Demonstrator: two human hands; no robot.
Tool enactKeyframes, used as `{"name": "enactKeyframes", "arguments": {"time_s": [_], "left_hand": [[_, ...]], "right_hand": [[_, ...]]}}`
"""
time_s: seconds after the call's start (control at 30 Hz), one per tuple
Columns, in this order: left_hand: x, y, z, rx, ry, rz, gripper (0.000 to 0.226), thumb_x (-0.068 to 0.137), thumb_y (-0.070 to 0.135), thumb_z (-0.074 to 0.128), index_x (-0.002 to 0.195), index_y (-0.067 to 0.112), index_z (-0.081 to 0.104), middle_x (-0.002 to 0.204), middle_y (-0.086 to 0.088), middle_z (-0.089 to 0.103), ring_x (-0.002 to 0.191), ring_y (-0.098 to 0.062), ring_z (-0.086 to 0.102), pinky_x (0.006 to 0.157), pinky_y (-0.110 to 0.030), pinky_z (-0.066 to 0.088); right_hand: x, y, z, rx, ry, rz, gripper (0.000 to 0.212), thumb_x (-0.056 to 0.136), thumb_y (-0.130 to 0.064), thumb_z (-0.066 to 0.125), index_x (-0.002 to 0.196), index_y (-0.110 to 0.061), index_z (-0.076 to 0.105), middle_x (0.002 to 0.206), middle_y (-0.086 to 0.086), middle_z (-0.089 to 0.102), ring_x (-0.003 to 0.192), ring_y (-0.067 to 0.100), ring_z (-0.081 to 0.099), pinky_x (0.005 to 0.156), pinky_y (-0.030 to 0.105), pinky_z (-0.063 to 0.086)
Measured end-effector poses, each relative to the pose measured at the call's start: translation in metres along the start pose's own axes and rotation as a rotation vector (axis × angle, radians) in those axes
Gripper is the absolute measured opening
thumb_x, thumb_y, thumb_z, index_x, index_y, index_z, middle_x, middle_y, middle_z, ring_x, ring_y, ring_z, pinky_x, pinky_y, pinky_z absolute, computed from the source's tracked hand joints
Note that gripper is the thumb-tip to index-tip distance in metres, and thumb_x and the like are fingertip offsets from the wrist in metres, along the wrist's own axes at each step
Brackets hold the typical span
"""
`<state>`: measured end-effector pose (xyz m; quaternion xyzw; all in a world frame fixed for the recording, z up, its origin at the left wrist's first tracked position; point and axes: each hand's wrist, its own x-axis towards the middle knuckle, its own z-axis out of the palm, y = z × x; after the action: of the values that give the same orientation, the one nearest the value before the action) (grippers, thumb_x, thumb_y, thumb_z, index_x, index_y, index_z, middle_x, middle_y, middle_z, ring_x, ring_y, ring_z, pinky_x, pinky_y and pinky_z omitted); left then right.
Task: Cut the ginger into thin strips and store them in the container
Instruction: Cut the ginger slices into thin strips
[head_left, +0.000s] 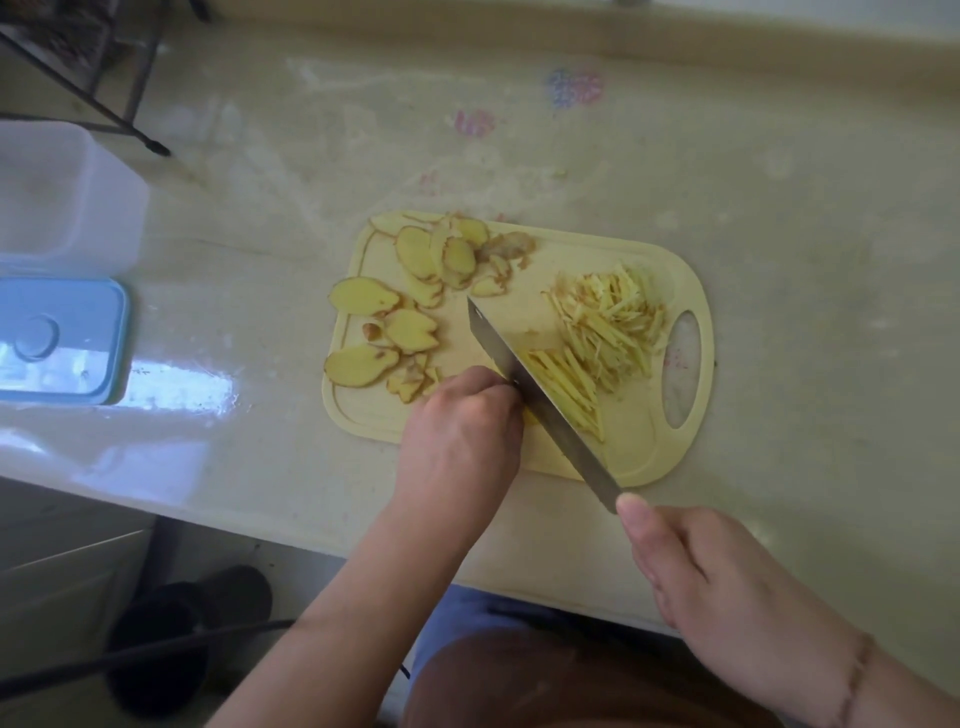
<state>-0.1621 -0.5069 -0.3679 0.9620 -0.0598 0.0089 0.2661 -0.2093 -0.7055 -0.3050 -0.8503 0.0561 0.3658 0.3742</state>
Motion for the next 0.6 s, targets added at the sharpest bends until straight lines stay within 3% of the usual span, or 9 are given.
{"name": "enactKeyframes", "arguments": {"time_s": [0.1, 0.2, 0.37, 0.6], "left_hand": [[-0.001, 0.001, 0.002, -0.008, 0.014, 0.014, 0.011, 0.075, 0.004, 0.065, 0.072, 0.006, 0.075, 0.073, -0.005, 0.065, 0.058, -0.027, 0.061, 0.047, -0.037, 0.051], [-0.002, 0.001, 0.002, 0.000, 0.019, 0.024, 0.010, 0.076, 0.002, 0.066, 0.074, 0.005, 0.075, 0.073, -0.006, 0.064, 0.060, -0.028, 0.061, 0.048, -0.038, 0.051], [-0.001, 0.002, 0.001, 0.021, 0.032, 0.026, 0.010, 0.076, 0.001, 0.066, 0.073, 0.004, 0.074, 0.076, -0.007, 0.066, 0.066, -0.030, 0.061, 0.054, -0.039, 0.052], [0.000, 0.003, 0.000, 0.032, -0.005, -0.016, 0.011, 0.074, 0.000, 0.069, 0.072, 0.008, 0.076, 0.076, -0.003, 0.070, 0.063, -0.028, 0.064, 0.052, -0.037, 0.051]], "right_hand": [[0.013, -0.004, 0.004, -0.033, 0.013, -0.013, 0.073, 0.084, -0.079, 0.012, 0.054, -0.017, 0.037, 0.044, -0.005, 0.043, 0.045, 0.010, 0.042, 0.051, 0.027, 0.036], [0.024, -0.012, 0.001, -0.005, -0.014, -0.026, 0.067, 0.079, -0.075, 0.017, 0.055, -0.017, 0.040, 0.044, -0.004, 0.040, 0.044, 0.009, 0.042, 0.052, 0.030, 0.040], [0.008, -0.006, -0.007, 0.025, -0.034, -0.004, 0.076, 0.076, -0.088, 0.015, 0.056, -0.017, 0.035, 0.046, -0.004, 0.036, 0.043, 0.008, 0.035, 0.051, 0.027, 0.036], [-0.001, 0.001, -0.003, 0.018, -0.033, 0.012, 0.079, 0.071, -0.089, 0.014, 0.058, -0.014, 0.036, 0.046, -0.004, 0.036, 0.043, 0.009, 0.034, 0.052, 0.029, 0.035]]}}
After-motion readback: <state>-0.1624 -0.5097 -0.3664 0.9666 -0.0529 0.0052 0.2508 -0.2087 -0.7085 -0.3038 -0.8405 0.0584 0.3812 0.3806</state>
